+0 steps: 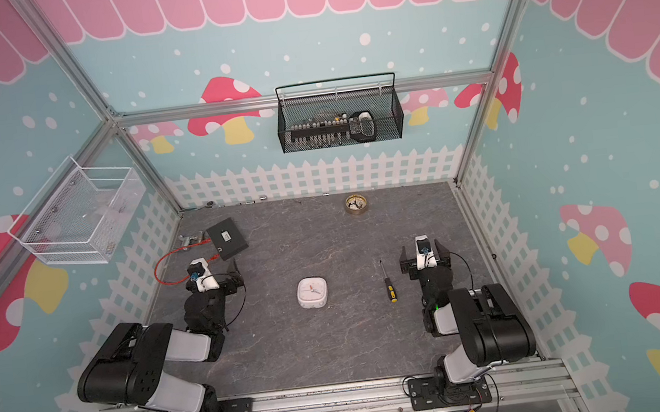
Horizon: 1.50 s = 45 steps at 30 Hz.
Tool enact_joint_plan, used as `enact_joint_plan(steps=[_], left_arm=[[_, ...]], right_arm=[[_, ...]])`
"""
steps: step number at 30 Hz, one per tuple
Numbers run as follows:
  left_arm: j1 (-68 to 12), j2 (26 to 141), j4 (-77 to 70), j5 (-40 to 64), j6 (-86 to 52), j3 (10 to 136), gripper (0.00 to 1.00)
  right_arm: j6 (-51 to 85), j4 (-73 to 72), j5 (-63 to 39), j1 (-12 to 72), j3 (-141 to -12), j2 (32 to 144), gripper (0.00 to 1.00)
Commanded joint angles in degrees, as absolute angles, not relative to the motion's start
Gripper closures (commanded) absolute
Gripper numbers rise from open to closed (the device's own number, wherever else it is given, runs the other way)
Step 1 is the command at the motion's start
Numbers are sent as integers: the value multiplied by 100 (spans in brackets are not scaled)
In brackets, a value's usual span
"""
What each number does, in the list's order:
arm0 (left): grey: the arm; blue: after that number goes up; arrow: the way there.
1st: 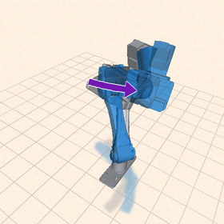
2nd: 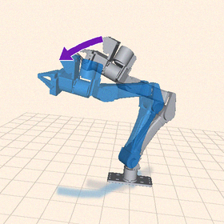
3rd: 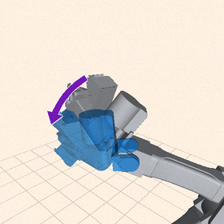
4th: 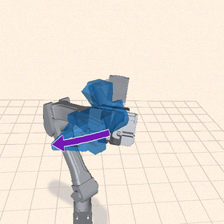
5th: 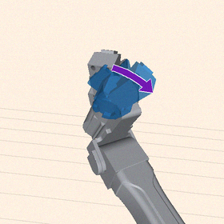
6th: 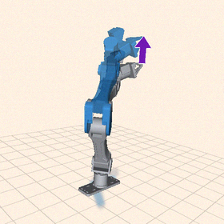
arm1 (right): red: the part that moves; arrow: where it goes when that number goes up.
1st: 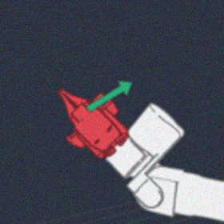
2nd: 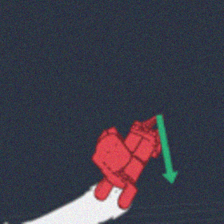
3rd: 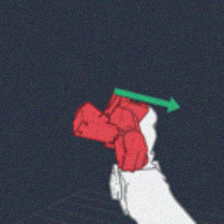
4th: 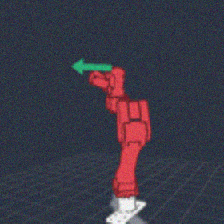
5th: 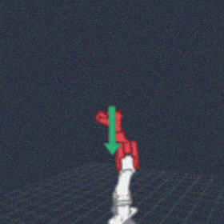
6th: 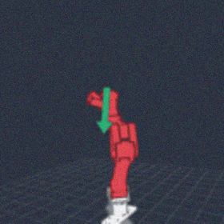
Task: Remove the battery from the alarm
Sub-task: Adjust the alarm at the center of the board.
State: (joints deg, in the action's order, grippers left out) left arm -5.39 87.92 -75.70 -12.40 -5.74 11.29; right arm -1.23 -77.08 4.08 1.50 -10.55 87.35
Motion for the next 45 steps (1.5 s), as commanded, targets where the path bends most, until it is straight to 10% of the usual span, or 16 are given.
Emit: enact_joint_plan(steps=[1, 36, 45], left_arm=[[-544, 8789, -7631, -1291, -510, 1186, 1], [-602, 8366, -7150, -1397, -464, 1260, 2], [-1547, 5976, -3447, -2858, -1425, 2481, 6]], right_arm=[[-83, -7718, 468, 149, -1116, 8744, 1], [-106, -7690, 470, 140, -1121, 8611, 1], [1024, -2324, 131, 237, -3626, 6197, 10]])
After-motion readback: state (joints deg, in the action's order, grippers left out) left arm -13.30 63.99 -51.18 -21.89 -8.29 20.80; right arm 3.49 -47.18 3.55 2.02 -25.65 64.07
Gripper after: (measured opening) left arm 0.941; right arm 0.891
